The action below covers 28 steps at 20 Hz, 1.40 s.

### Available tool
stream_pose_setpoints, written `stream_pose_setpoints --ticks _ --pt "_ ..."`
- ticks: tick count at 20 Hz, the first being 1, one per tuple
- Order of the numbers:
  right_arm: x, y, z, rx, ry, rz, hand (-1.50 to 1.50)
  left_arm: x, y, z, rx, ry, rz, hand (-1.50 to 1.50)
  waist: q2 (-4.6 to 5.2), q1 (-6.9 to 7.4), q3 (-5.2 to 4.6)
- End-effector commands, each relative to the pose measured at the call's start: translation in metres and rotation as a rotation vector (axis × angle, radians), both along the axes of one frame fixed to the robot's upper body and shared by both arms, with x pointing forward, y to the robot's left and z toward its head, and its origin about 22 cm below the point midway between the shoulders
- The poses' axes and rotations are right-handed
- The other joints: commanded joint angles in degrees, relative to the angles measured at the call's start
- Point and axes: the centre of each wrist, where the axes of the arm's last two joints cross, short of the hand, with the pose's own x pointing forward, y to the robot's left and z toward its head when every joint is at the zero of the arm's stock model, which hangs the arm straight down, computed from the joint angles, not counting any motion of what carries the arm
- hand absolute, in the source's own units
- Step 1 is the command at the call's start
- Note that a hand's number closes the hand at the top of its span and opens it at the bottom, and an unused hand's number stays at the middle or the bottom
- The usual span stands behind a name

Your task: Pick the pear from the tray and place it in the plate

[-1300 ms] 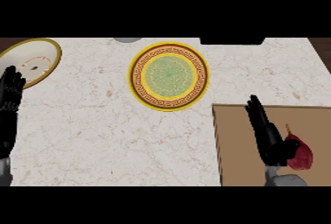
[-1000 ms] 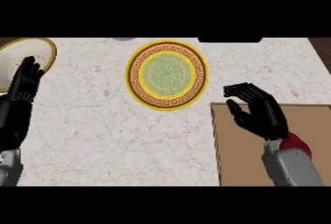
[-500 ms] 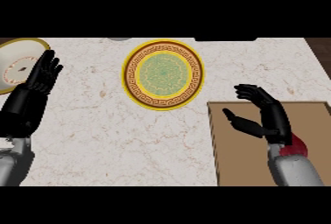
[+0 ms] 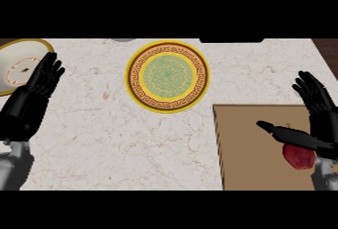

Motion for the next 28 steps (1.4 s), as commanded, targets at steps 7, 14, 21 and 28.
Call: stream_pose_setpoints --ticks 7,14,21,28 --pt "-0.006 -0.056 0.074 -0.490 0.541 0.034 -1.50 0.004 -0.006 0.007 -0.013 0.005 -0.003 0.00 0.03 0.63 -0.23" --pt "-0.002 -0.050 0.114 -0.587 0.854 0.244 -1.50 0.016 -0.006 0.003 0.003 0.014 0.000 0.00 0.12 0.04 -0.10" --pt "0.015 -0.044 0.091 -0.616 0.973 0.236 -1.50 0.012 -0.006 0.002 0.006 -0.002 -0.014 0.00 0.20 0.77 0.04" --pt "0.014 -0.056 0.059 -0.701 1.072 0.174 -1.50 -0.003 -0.009 0.000 -0.006 -0.004 -0.026 0.00 0.14 1.09 0.06"
